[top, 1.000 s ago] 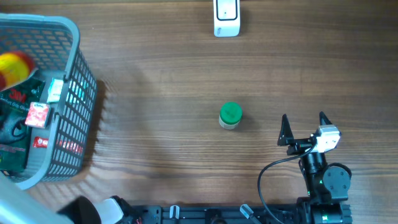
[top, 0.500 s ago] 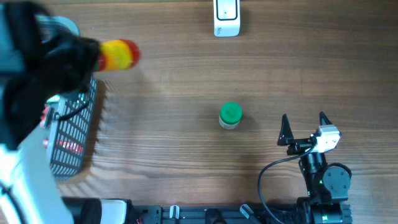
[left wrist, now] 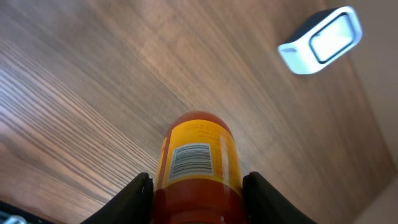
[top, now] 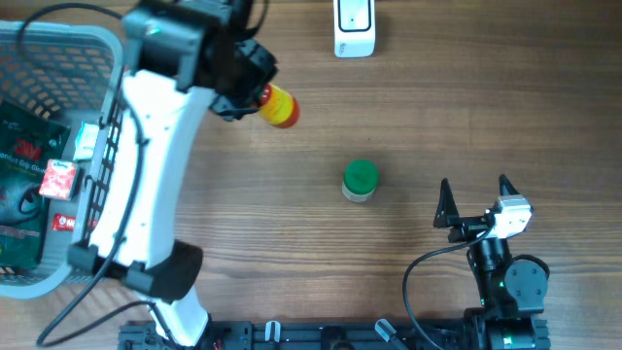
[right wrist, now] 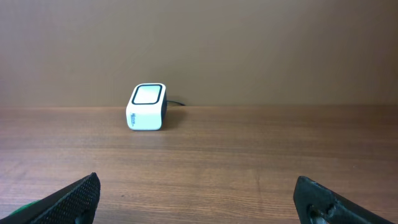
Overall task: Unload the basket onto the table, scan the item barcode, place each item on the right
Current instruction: 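Carry the bottle with the left gripper and stand it beside the jar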
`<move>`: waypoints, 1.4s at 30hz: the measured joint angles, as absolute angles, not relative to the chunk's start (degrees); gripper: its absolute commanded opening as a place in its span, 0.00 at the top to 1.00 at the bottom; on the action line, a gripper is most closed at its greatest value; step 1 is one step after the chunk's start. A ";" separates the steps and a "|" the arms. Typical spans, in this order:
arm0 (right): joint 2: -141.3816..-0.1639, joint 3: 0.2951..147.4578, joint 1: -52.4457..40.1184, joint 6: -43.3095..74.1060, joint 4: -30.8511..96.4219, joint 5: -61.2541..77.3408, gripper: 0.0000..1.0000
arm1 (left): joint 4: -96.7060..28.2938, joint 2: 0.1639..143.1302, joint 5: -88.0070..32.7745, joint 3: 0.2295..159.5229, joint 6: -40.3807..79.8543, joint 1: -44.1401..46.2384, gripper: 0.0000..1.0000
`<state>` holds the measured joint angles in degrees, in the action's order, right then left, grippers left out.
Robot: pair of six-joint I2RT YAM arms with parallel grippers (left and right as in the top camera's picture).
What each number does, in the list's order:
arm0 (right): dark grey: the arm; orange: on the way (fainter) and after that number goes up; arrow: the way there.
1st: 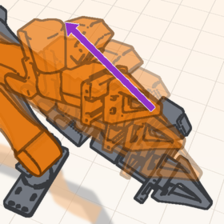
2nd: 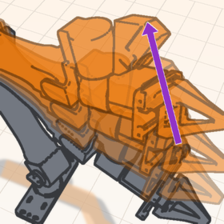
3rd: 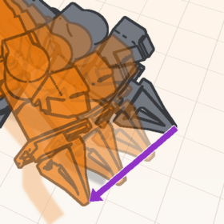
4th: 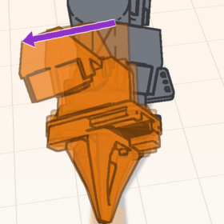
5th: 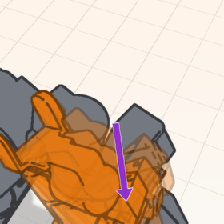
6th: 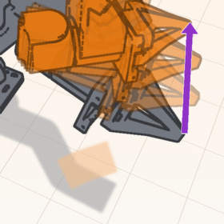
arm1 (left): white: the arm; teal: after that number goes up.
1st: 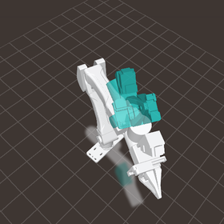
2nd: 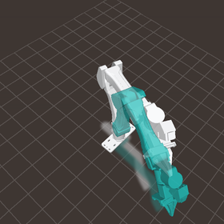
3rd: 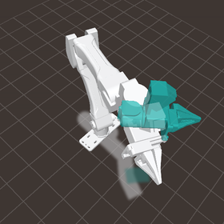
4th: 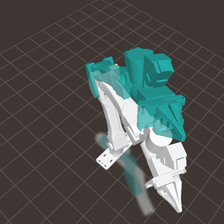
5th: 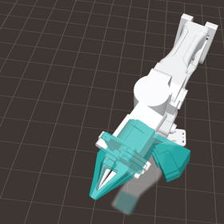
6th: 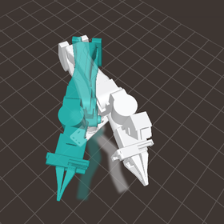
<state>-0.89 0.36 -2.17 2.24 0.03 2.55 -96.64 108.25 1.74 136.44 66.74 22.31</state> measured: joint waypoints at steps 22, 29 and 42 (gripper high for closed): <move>-0.89 0.36 -2.17 2.24 0.05 2.55 0.00 | -80.55 113.30 11.64 106.59 111.98 35.31 0.62; -0.89 0.36 -2.17 2.24 0.05 2.55 0.00 | -76.42 113.47 10.02 101.41 115.98 35.31 0.59; -0.89 0.36 -2.17 2.24 0.03 2.55 0.00 | -75.81 115.98 8.91 101.60 115.98 35.31 0.36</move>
<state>-0.89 0.36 -2.17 2.24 0.03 2.55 -75.81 115.98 8.91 101.60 115.98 35.31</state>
